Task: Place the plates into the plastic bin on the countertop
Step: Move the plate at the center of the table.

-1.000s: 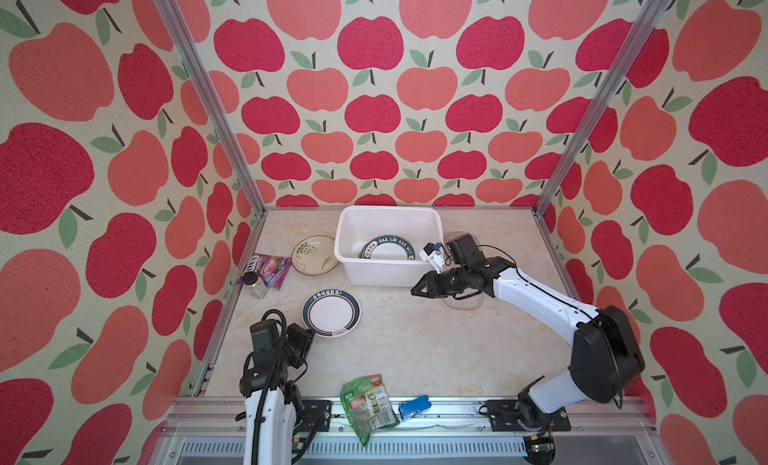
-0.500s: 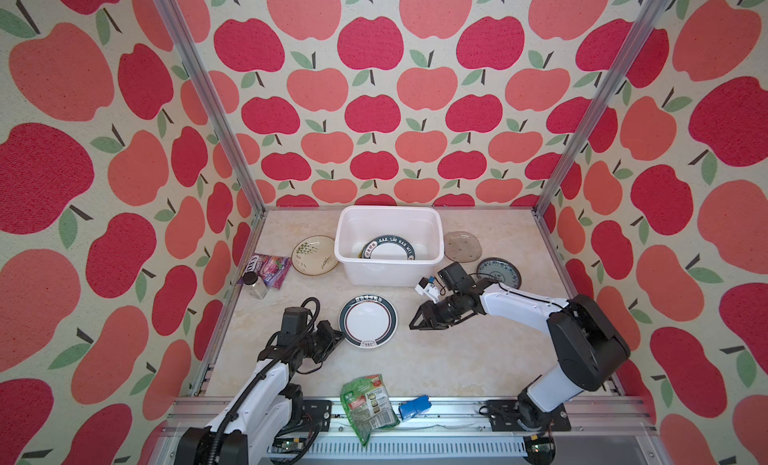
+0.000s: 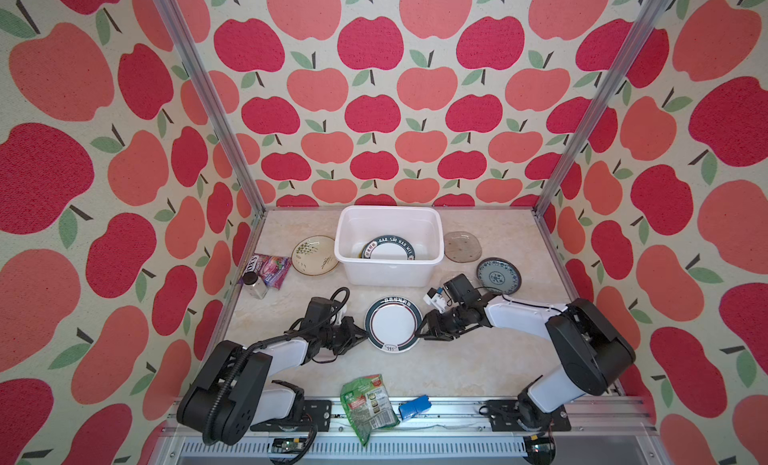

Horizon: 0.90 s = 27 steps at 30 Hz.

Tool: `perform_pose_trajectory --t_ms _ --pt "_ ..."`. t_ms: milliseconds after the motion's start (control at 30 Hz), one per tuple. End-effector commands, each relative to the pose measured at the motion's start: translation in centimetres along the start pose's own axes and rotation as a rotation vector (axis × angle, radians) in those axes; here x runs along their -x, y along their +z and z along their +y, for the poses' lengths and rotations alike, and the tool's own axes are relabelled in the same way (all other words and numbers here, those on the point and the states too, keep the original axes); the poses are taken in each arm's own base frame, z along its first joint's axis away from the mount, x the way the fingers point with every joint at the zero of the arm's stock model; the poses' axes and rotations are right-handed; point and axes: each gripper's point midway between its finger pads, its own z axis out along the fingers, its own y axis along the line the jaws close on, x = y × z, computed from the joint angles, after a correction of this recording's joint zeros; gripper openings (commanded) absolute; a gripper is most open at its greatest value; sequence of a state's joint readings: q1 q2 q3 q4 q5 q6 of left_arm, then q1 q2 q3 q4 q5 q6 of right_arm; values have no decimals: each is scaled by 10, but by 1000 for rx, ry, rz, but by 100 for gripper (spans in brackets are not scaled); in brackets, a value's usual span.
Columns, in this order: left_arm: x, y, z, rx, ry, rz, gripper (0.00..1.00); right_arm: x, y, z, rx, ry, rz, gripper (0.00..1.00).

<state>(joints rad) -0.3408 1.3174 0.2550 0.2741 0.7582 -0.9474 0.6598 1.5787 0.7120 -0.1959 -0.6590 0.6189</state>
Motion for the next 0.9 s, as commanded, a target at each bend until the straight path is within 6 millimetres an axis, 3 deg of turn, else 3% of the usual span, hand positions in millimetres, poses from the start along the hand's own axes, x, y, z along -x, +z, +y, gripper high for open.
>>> perform_pose_trajectory --t_ms 0,200,400,633,767,867 --pt "-6 3 -2 -26 31 40 0 8 -4 -12 -39 37 -38 49" --pt "-11 -8 4 -7 31 14 0 13 -7 -26 -58 69 -50 48" --pt "-12 -19 2 0 59 -2 0 28 6 -11 25 46 -44 47" --pt "-17 -14 5 2 52 60 0 36 24 6 102 17 -27 42" --pt "-14 -7 7 2 48 90 0 34 29 12 140 8 -13 37" --pt "-10 -2 3 -6 50 107 0 31 30 12 144 11 -5 20"
